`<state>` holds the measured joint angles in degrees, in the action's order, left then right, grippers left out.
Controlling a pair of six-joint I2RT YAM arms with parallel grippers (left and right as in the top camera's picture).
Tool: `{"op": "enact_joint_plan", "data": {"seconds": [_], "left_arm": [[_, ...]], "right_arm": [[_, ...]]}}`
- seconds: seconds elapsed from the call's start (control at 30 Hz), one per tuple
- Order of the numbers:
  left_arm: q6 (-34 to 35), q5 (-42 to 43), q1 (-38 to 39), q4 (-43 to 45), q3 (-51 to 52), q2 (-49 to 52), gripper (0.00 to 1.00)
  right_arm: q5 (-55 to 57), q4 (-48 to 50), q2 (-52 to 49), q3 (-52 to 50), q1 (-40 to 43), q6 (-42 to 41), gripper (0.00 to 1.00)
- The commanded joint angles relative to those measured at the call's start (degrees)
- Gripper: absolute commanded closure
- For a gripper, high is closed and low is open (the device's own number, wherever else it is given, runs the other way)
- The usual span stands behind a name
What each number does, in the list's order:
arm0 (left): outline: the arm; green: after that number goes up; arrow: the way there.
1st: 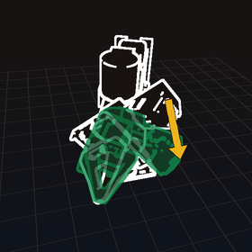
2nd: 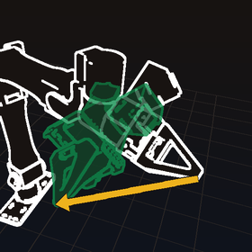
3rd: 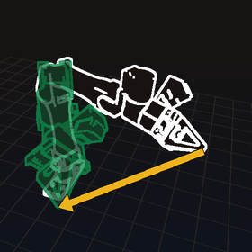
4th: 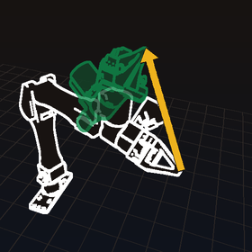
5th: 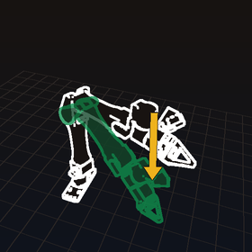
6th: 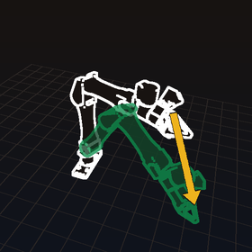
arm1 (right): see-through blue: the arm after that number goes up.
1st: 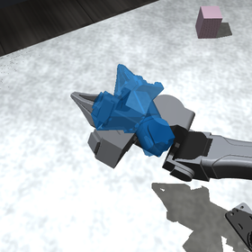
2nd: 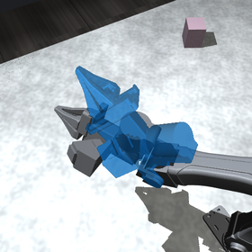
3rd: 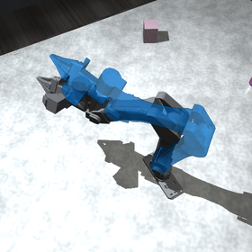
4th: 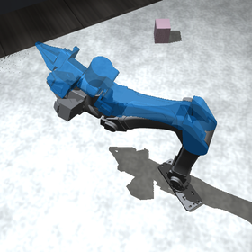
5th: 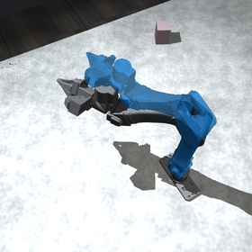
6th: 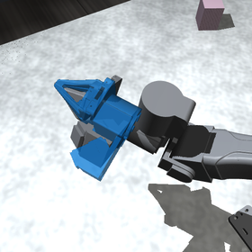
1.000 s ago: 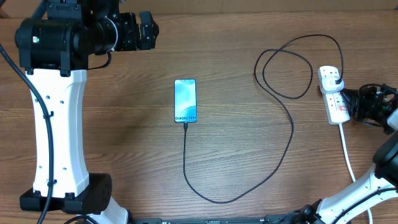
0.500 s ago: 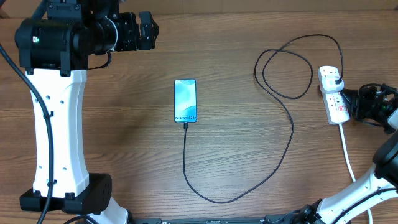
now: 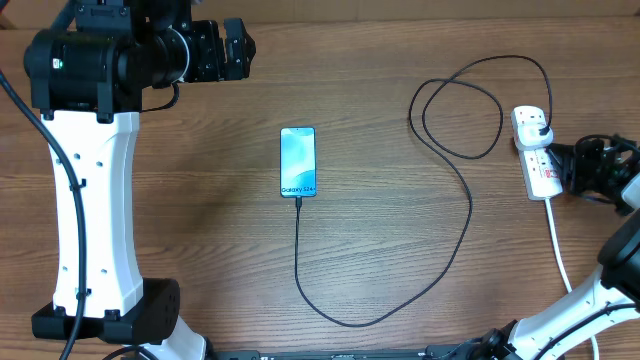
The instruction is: Plug charger to phone and switch on socket
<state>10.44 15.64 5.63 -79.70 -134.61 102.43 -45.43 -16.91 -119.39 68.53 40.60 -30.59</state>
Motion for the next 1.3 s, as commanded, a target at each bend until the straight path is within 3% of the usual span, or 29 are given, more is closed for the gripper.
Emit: {"op": "enact_joint_plan", "data": {"seconds": [0.0, 0.5, 0.9, 1.27], "left_arm": [[-0.1, 0.5, 0.5, 0.2, 0.2, -0.5, 0.00], [-0.1, 0.5, 0.5, 0.2, 0.2, -0.5, 0.00], [-0.1, 0.5, 0.5, 0.2, 0.2, -0.5, 0.00], [-0.1, 0.5, 0.5, 0.2, 0.2, -0.5, 0.00]], "right_arm": [[3.0, -2.0, -2.3, -4.0, -3.0, 0.9, 0.96], [1.4, -0.5, 0.4, -2.4, 2.6, -1.1, 0.96], [-7.5, -3.4, 19.5, -2.3, 8.7, 1.1, 0.96], [-6.8, -10.8, 37.7, -2.0, 1.7, 5.2, 0.96]]}}
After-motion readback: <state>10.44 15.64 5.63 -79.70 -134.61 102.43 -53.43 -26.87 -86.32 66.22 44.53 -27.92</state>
